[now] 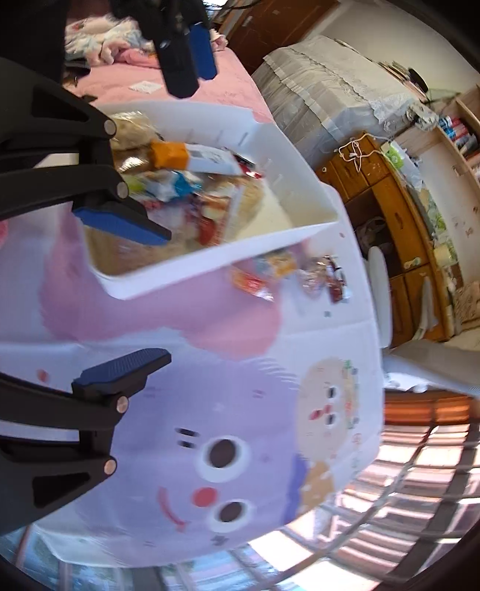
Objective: Organize snacks
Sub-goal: 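Move both grippers back toward the brown wrapper and nut bag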
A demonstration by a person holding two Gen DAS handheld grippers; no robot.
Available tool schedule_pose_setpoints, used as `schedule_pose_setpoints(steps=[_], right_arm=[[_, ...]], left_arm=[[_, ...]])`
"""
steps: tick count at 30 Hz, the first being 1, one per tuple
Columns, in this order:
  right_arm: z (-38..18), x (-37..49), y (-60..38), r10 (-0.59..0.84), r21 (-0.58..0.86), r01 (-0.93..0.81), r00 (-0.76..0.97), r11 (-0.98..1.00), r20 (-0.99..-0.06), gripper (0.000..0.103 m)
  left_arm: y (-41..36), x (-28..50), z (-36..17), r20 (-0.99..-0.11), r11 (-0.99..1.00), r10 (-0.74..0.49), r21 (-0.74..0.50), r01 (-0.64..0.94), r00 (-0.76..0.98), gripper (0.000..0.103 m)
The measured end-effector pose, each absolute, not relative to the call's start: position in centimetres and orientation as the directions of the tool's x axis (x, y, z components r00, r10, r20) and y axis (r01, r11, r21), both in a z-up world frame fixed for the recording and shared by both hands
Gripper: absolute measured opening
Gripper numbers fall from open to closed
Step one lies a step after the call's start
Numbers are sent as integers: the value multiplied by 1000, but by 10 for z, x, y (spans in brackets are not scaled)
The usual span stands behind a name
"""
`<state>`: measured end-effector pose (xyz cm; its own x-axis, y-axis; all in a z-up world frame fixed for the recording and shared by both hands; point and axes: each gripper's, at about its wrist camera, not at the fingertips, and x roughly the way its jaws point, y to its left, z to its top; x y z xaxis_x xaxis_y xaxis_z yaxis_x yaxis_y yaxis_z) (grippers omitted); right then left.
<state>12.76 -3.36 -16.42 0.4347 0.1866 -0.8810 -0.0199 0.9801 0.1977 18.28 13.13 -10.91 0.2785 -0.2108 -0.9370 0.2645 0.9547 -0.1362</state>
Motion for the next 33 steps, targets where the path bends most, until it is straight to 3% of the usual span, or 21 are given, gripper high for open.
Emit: schedule_pose_setpoints(steps=[13, 33], right_arm=[[-182, 224, -53, 255, 223, -125, 473, 967, -843, 60], [-243, 332, -33, 367, 300, -214, 483, 930, -795, 62]], left_arm=[[83, 301, -96, -961, 961, -173, -117, 249, 217, 79], [91, 459, -181, -989, 996, -89, -86, 36, 116, 81]])
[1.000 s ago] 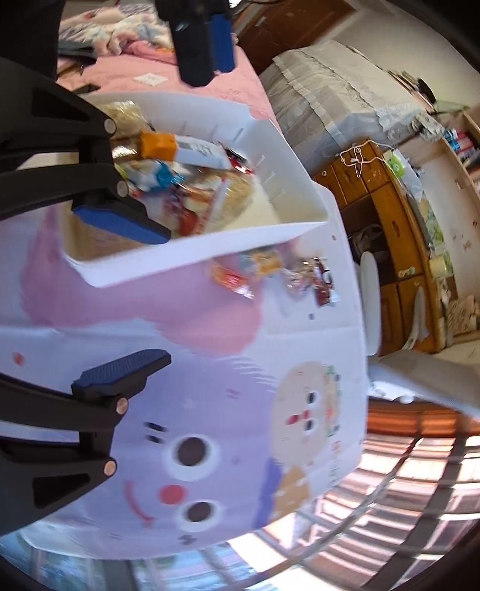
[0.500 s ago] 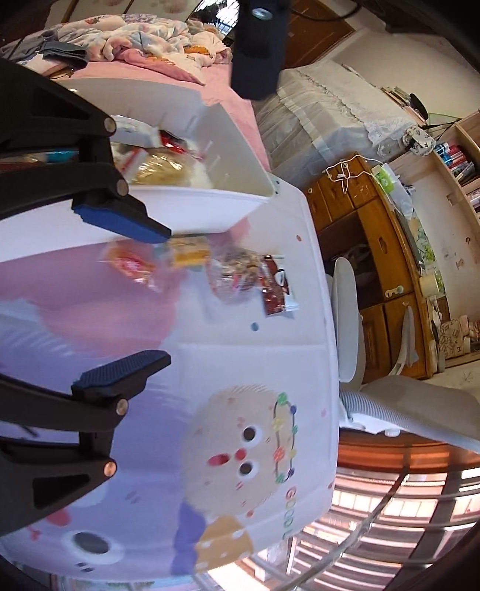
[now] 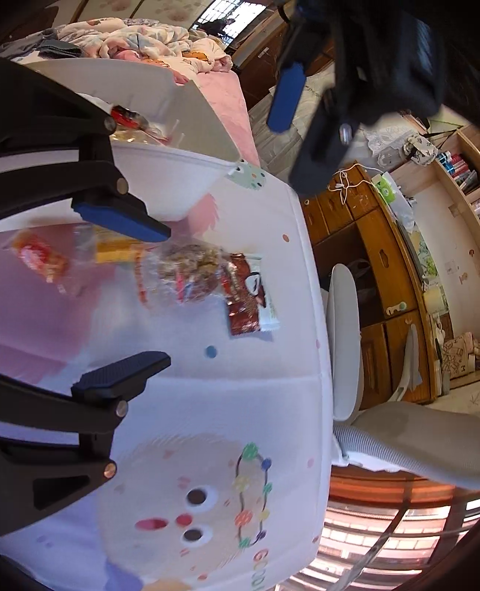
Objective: Organize snacks
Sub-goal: 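Move both grippers back toward the brown wrapper and nut bag, then grasp the brown-and-white wrapper with the left gripper while the right grasps the clear nut bag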
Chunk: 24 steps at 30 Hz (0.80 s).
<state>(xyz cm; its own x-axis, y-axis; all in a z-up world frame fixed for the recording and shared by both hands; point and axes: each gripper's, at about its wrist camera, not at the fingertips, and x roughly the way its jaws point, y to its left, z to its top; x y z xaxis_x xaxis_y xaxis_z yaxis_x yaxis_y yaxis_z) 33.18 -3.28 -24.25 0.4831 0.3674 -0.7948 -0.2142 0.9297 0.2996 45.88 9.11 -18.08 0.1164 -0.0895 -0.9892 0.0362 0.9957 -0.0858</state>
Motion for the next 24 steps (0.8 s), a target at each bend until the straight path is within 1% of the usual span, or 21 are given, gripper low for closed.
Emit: schedule_pose_setpoints(steps=[13, 24], right_arm=[[-271, 360, -11, 418, 327, -266, 470, 907, -778, 62], [-276, 360, -4, 409, 267, -335, 493, 904, -768, 62]], left_arm=[[73, 517, -249, -999, 999, -32, -32, 25, 2, 81], [64, 533, -291, -997, 1000, -5, -6, 17, -83, 80]])
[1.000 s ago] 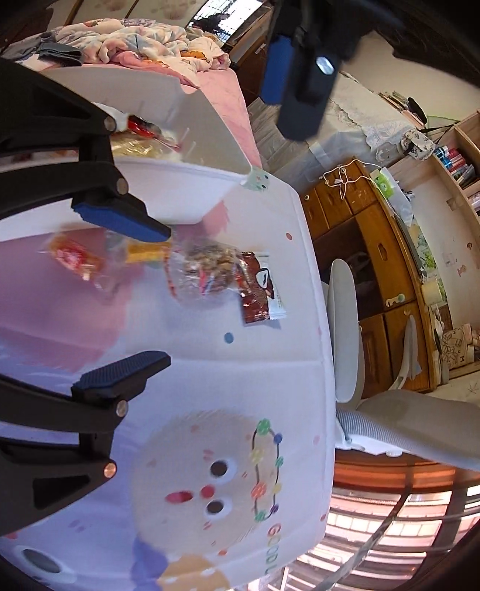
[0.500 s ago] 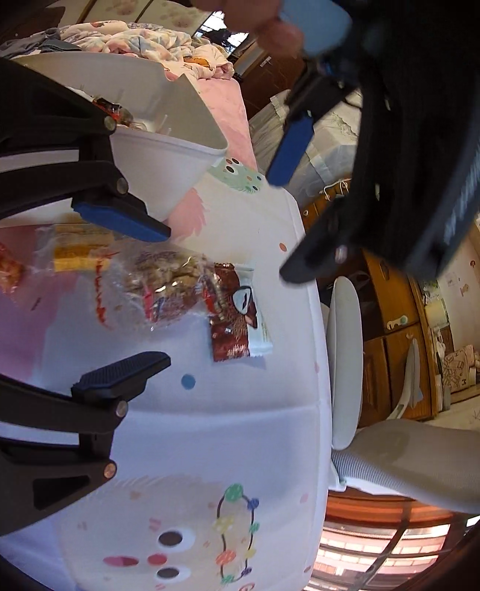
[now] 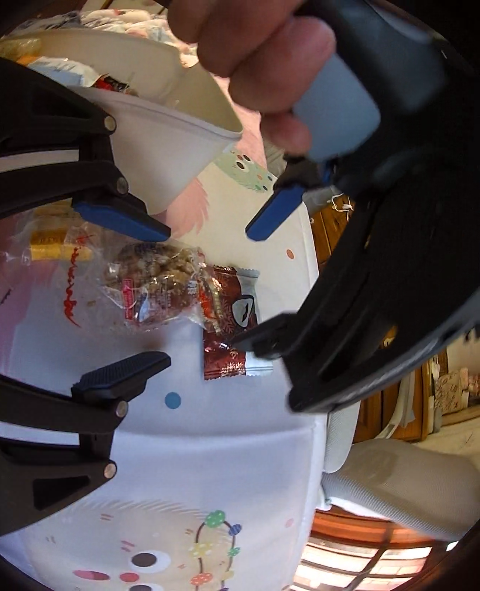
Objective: Organize snacks
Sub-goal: 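Grasp the brown-and-white wrapper with the left gripper while the right grasps the clear nut bag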
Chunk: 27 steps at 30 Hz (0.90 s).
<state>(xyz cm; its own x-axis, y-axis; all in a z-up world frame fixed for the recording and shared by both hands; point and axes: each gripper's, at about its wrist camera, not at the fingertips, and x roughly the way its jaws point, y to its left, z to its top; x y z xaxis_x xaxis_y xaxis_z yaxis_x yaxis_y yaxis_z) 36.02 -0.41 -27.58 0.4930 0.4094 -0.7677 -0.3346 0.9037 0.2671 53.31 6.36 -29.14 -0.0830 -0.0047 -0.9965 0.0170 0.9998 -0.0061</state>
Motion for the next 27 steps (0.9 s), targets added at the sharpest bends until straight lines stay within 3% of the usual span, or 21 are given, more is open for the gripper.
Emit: schedule_pose_setpoints(steps=[2, 6, 22, 27], right_arm=[[-276, 358, -3, 402, 246, -351, 496, 904, -770, 58], [-277, 354, -1, 335, 164, -348, 516, 923, -788, 33], [-277, 357, -29, 338, 187, -342, 462, 921, -820, 31], [-276, 351, -45, 312, 185, -300, 461, 936, -831, 31]], left_arm=[[64, 535, -295, -996, 1000, -2, -3, 12, -90, 80], [64, 538, -302, -995, 1000, 0, 0, 3, -99, 80], [59, 545, -315, -995, 998, -42, -38, -42, -87, 78], [59, 541, -310, -997, 997, -38, -33, -76, -70, 64]])
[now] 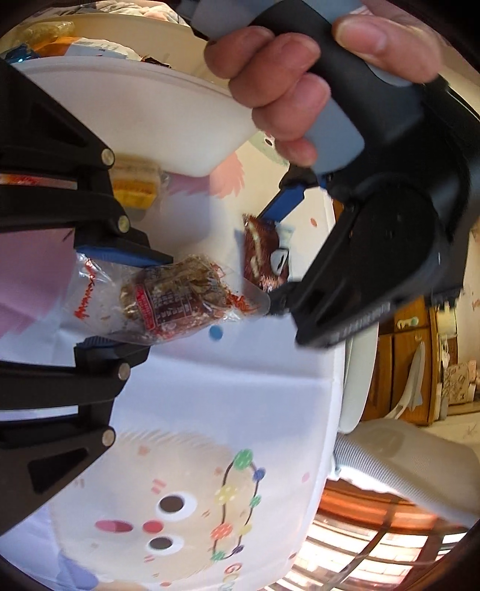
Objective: Organize snacks
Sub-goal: 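Grasp the brown-and-white wrapper with the left gripper while the right grasps the clear nut bag, then carry the brown wrapper and nut bag over the tray with both grippers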
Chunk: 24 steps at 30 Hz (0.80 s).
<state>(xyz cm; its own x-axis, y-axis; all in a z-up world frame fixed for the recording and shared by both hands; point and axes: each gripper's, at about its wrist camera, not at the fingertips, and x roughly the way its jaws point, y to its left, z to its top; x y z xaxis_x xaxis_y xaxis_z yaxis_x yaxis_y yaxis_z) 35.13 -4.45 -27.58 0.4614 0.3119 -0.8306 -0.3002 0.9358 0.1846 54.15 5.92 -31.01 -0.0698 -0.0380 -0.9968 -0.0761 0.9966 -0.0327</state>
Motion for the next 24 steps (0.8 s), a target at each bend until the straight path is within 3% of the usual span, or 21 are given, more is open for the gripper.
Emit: schedule_pose_setpoints(steps=[9, 24], right_arm=[[-275, 342, -62, 279, 175, -259, 448, 950, -849, 31], [-252, 301, -69, 212, 138, -198, 429, 971, -878, 31]], left_arm=[[62, 536, -304, -996, 989, -74, -67, -129, -49, 39], [61, 499, -263, -997, 995, -77, -76, -72, -18, 22]])
